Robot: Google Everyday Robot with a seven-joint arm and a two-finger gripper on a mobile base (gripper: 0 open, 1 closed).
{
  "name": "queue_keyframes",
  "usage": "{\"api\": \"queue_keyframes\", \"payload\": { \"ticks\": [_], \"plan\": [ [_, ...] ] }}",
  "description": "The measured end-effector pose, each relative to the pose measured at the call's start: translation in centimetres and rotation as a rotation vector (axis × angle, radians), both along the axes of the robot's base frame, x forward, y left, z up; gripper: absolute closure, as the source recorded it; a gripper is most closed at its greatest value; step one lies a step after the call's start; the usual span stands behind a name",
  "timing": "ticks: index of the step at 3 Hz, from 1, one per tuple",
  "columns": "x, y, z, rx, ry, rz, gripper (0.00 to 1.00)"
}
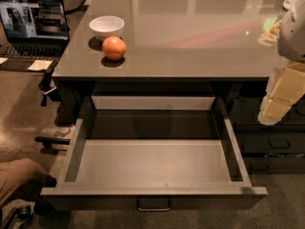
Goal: Place orange into top drawer
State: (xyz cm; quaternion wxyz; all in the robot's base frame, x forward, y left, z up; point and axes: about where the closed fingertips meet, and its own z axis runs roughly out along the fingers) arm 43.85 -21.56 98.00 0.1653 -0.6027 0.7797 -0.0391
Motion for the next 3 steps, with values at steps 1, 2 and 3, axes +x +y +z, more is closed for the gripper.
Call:
{"api": "queue_keyframes", "payload": {
  "ticks": [1,2,3],
  "plan": [
    [0.0,0.0,0.0,0.000,0.000,0.000,0.00],
    [1.6,1.0,0.6,0.107,-0.033,-0.043,0.00],
    [4.8,3.7,1.4,0.294,-0.062,-0.113,0.00]
  ]
}}
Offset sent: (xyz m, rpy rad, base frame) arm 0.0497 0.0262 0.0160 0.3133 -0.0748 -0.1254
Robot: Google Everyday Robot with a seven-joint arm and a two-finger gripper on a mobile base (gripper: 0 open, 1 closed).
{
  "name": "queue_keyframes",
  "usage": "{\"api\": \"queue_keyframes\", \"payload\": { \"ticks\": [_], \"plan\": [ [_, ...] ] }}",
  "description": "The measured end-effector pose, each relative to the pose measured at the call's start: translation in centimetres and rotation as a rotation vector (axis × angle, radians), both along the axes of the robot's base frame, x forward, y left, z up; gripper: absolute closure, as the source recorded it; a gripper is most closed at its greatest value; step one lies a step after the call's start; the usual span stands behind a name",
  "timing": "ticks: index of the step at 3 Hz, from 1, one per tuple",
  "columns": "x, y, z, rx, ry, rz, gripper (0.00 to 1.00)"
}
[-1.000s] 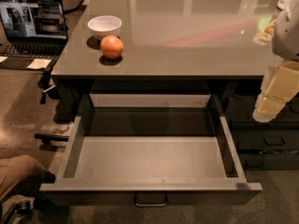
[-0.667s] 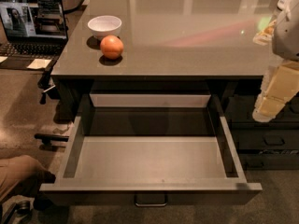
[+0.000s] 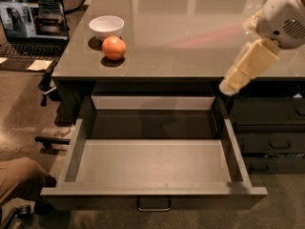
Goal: Place orange into top drawer
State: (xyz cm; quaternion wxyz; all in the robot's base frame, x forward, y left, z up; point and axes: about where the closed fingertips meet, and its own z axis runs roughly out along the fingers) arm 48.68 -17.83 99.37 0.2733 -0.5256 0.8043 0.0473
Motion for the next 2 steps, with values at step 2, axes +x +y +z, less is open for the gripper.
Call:
{"api": "queue_keyframes", "payload": {
  "ticks": [2],
  "plan": [
    [7.6,8.5,1.1,0.193,-0.072,-0.158,0.00]
  ]
}}
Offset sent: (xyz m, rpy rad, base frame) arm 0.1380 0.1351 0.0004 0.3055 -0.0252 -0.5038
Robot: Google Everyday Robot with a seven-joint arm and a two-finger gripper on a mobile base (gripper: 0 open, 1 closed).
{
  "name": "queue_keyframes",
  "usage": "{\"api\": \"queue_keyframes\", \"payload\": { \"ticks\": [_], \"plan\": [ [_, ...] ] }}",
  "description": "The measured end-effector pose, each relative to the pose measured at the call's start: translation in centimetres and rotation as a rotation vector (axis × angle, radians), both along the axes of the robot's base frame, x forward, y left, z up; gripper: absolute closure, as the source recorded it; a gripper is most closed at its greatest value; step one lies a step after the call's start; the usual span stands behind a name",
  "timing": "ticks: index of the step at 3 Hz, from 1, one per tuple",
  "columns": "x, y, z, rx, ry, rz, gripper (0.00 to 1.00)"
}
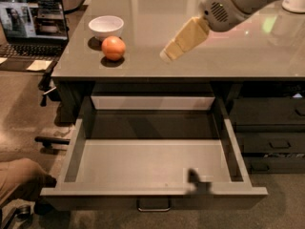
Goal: Place orange into top drawer
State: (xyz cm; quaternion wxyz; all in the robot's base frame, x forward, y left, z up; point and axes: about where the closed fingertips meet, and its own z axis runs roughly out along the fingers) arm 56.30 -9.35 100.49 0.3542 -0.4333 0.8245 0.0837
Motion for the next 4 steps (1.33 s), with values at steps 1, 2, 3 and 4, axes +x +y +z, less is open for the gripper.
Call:
{"api": "queue_keyframes", "payload": {
  "ticks": [1,2,3,4],
  "plan": [
    [0.7,0.5,0.3,0.022,0.008,-0.057,0.00],
    [0.7,0.5,0.3,0.022,0.008,-0.057,0.00],
    [1.8,1.1,-1.0,0.030,0.015,-0.106,0.00],
    [4.4,2.5,-5.2,0.062,0.023,-0.159,0.00]
  ]
}}
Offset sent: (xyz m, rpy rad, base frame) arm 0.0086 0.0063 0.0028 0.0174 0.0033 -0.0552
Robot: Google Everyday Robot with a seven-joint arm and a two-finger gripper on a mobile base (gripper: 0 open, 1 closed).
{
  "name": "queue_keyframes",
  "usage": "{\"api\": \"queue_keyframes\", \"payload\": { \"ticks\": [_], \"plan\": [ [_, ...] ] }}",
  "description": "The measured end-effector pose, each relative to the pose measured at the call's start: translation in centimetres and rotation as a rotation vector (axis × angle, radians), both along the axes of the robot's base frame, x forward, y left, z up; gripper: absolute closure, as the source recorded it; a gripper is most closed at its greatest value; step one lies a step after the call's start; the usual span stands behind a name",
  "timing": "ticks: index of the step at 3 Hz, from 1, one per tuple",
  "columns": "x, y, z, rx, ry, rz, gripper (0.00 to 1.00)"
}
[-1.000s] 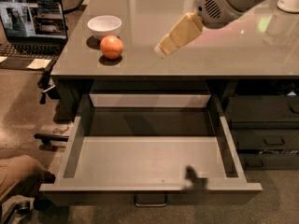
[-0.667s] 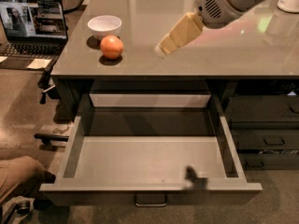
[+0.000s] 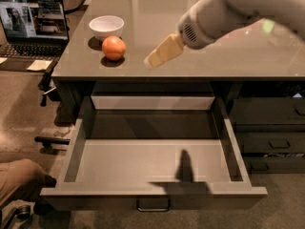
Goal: Place orange into top drawer
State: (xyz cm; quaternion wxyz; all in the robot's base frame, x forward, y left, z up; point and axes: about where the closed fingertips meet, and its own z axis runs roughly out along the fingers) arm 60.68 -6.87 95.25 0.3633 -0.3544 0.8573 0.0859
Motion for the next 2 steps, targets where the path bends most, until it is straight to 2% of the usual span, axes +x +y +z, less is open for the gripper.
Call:
{"api": "queue_keyframes", "payload": {
  "ticks": [2],
  "plan": [
    [7.7,5.3,-6.0,0.115,-0.057,-0.021,0.00]
  ]
}}
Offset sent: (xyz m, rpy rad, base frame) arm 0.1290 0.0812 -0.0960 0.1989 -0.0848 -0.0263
